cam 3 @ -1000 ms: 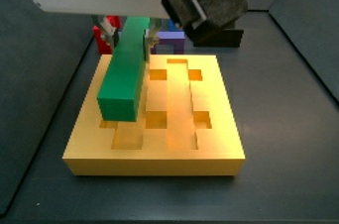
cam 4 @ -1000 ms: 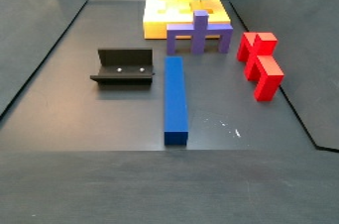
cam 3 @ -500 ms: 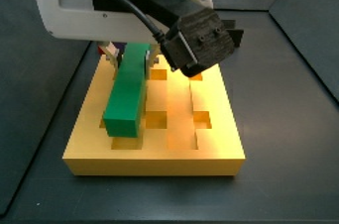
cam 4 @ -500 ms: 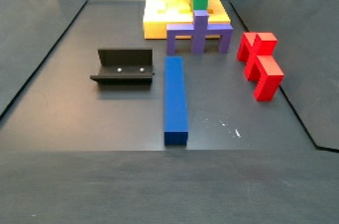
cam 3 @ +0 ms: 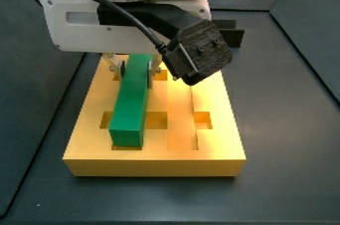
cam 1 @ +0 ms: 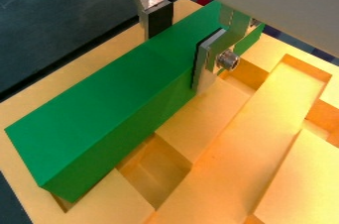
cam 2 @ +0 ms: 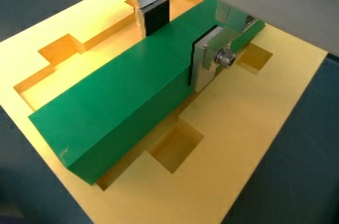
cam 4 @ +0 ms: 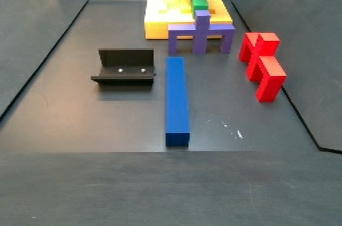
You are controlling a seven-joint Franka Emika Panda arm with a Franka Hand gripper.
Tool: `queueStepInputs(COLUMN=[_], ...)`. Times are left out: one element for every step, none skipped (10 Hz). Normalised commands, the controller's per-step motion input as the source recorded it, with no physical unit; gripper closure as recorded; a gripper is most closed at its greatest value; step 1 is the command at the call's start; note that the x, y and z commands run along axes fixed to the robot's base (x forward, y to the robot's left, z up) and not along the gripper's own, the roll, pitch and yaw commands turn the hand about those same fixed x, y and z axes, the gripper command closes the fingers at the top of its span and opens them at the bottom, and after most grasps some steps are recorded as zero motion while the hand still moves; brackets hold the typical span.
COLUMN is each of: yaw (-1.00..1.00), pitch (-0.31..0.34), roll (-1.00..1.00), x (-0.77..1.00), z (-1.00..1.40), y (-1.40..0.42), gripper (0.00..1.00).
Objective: Pick up the green object. Move up. Move to above the board. Insert the green object.
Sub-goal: Insert the green object.
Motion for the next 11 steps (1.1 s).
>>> queueStepInputs(yaw=[0.07, 0.23, 0.21, 0.2, 0.15, 0.0, 0.0, 0.0, 0.0, 0.0, 0.0], pitch=[0.0, -0.03, -0.046, -0.019, -0.021, -0.007, -0.057, -0.083, -0.093, 0.0, 0.0], roll=[0.1, 0.1, 0.07, 0.12, 0.06, 0.02, 0.0, 0.0, 0.0, 0.0, 0.0], x=[0.0, -0.2, -0.17, -0.14, -0.02, 0.02, 0.03, 0.0, 0.0, 0.0, 0.0], z=[-0.43, -0.3, -0.25, -0.3, -0.28, -0.35, -0.44, -0.48, -0.54, -0.07, 0.0], y=[0.0, -0.05, -0.14, -0.15, -0.18, -0.09, -0.11, -0.08, 0.0, 0.0, 0.0], gripper=[1.0, 1.0, 1.0, 1.0, 1.0, 1.0, 1.0, 1.0, 1.0, 1.0, 1.0])
